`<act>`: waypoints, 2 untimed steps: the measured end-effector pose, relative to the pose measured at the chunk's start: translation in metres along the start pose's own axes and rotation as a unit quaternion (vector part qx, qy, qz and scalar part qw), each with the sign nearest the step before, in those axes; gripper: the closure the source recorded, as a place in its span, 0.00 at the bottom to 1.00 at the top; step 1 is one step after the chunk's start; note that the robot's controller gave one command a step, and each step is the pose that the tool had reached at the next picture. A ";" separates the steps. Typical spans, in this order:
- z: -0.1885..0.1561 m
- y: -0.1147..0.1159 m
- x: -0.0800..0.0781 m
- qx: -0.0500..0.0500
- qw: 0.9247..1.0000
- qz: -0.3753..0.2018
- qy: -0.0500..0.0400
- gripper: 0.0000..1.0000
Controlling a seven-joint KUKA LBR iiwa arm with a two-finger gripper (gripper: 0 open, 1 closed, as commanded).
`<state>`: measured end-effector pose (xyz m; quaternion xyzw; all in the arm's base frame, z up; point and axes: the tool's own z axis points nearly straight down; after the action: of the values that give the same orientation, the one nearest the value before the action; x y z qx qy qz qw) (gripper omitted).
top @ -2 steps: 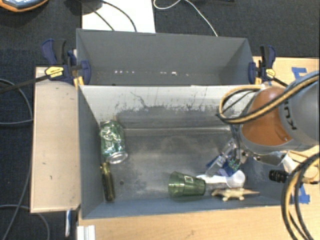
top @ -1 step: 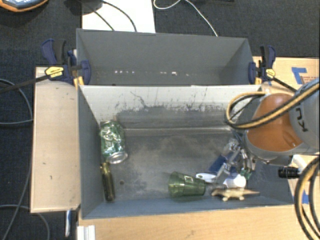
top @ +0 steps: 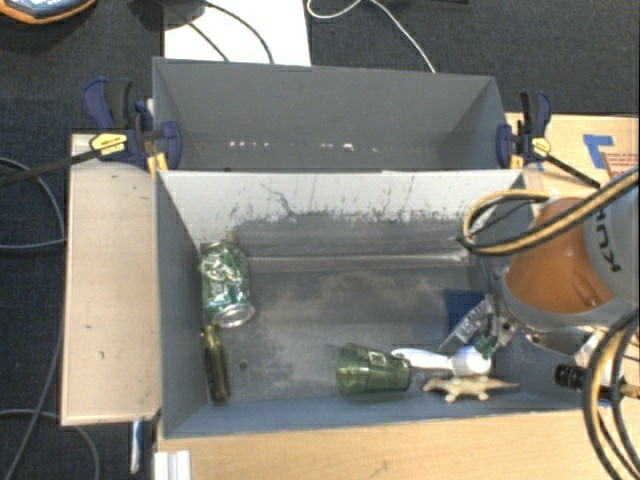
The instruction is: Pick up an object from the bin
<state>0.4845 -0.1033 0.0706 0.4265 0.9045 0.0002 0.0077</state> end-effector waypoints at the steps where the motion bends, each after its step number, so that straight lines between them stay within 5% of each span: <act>1: 0.000 0.000 0.000 0.000 1.000 0.000 0.000 1.00; 2: 0.000 0.039 0.028 -0.001 0.993 0.122 -0.002 1.00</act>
Offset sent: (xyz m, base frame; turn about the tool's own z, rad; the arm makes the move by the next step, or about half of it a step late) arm 0.0152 0.0605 -0.0006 0.2983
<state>0.4971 -0.0568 0.0706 0.5332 0.8459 0.0011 0.0099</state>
